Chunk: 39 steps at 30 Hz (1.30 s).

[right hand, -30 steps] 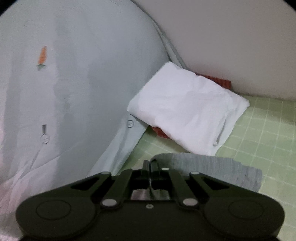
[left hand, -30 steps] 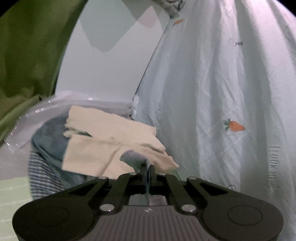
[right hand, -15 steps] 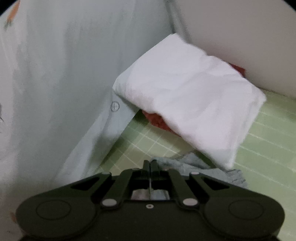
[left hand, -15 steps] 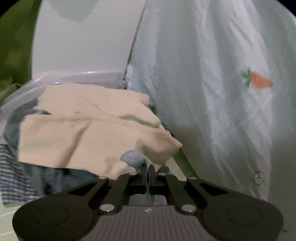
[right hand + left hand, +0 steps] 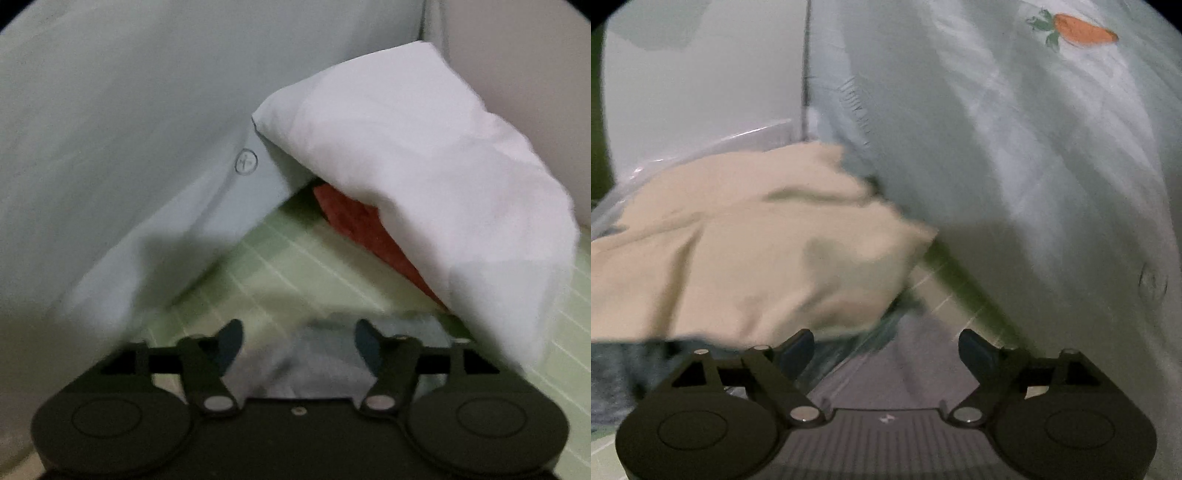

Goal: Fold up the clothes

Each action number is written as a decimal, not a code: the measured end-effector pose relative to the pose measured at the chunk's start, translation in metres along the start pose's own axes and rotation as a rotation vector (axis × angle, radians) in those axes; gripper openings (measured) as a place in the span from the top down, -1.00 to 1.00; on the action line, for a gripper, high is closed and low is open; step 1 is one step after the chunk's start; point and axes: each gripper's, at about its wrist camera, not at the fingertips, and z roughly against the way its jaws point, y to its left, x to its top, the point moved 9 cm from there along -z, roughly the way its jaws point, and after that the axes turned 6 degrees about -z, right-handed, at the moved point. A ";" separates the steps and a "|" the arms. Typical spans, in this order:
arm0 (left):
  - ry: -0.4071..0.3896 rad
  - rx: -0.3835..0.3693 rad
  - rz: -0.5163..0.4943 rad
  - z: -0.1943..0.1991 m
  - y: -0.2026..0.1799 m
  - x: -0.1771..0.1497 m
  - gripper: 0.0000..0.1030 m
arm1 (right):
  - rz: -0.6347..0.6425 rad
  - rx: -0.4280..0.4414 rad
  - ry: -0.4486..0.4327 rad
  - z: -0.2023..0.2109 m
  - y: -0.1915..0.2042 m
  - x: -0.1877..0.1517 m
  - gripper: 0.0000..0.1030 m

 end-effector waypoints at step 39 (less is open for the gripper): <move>0.178 -0.003 0.160 0.019 0.072 -0.102 0.87 | 0.176 -0.138 0.103 0.068 -0.039 -0.136 0.84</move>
